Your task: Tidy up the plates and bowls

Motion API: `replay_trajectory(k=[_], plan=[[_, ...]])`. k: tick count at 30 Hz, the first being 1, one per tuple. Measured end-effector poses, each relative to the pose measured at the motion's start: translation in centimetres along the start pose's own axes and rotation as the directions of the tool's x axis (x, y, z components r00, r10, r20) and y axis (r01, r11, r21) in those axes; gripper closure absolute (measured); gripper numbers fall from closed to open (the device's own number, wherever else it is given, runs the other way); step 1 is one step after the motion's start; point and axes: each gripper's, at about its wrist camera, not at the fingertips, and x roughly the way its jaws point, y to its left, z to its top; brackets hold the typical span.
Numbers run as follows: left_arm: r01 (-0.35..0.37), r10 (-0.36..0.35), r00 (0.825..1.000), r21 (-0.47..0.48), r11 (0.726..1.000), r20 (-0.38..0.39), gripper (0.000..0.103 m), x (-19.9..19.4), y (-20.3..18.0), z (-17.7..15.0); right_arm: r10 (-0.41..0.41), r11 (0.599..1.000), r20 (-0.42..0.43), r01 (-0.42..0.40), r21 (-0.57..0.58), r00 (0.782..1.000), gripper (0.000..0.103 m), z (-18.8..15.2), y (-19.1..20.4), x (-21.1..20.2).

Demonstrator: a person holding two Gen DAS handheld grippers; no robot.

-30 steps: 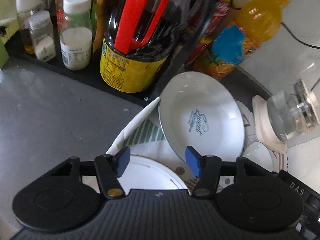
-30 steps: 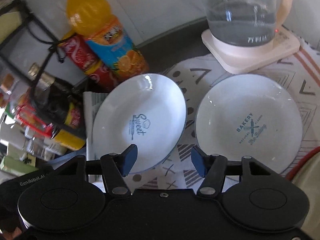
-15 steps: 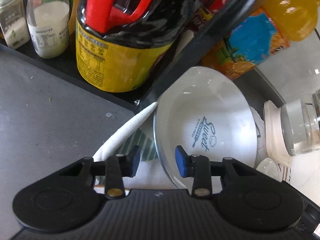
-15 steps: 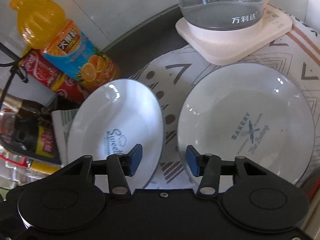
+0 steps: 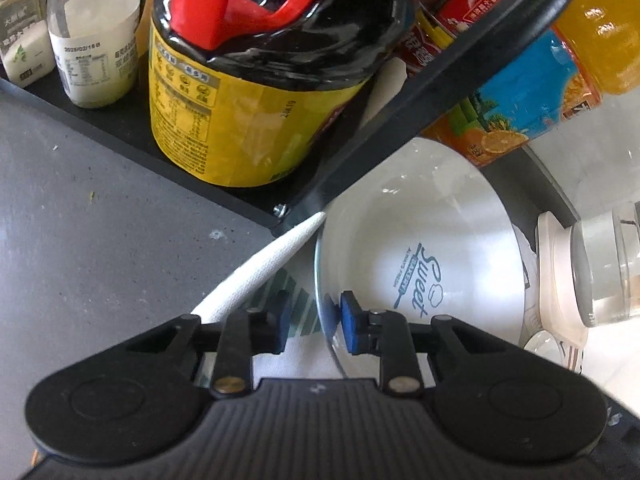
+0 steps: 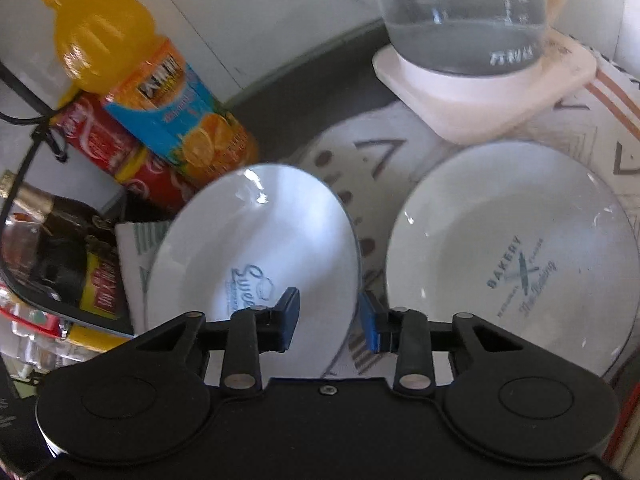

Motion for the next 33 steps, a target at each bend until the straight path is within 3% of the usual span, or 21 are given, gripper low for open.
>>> replay_trajectory(k=[4, 5, 11, 16, 20, 33], plan=[[0.014, -0.014, 1.0, -0.026, 1.0, 0.008, 0.085, 0.2, 0.1, 0.1, -0.011, 0.999, -0.05, 0.013, 0.041, 0.999, 0.068, 0.0, -0.5, 1.6], [0.017, -0.017, 1.0, -0.031, 0.999, 0.009, 0.086, 0.2, 0.2, 0.1, -0.007, 0.998, -0.049, 0.01, 0.058, 0.999, 0.075, 0.0, -0.8, 1.9], [0.042, -0.042, 0.999, -0.054, 0.998, 0.006, 0.092, 0.5, 0.3, -0.1, 0.014, 0.995, -0.107, -0.003, 0.102, 0.994, 0.087, 0.3, -1.2, 3.7], [0.053, -0.053, 0.999, -0.071, 0.996, 0.002, 0.093, 0.4, 0.6, -0.2, 0.028, 0.996, -0.101, -0.02, 0.082, 0.994, 0.089, 0.4, -1.3, 3.5], [0.055, -0.055, 0.998, -0.046, 0.997, 0.019, 0.093, -0.7, 0.4, -0.4, 0.057, 0.998, -0.048, -0.056, 0.037, 0.997, 0.094, 0.2, -1.1, 1.9], [0.091, -0.088, 0.994, -0.058, 0.994, 0.063, 0.094, -5.2, 0.1, -3.1, 0.073, 0.996, 0.019, -0.072, -0.062, 0.997, 0.093, -0.5, -0.4, -3.5]])
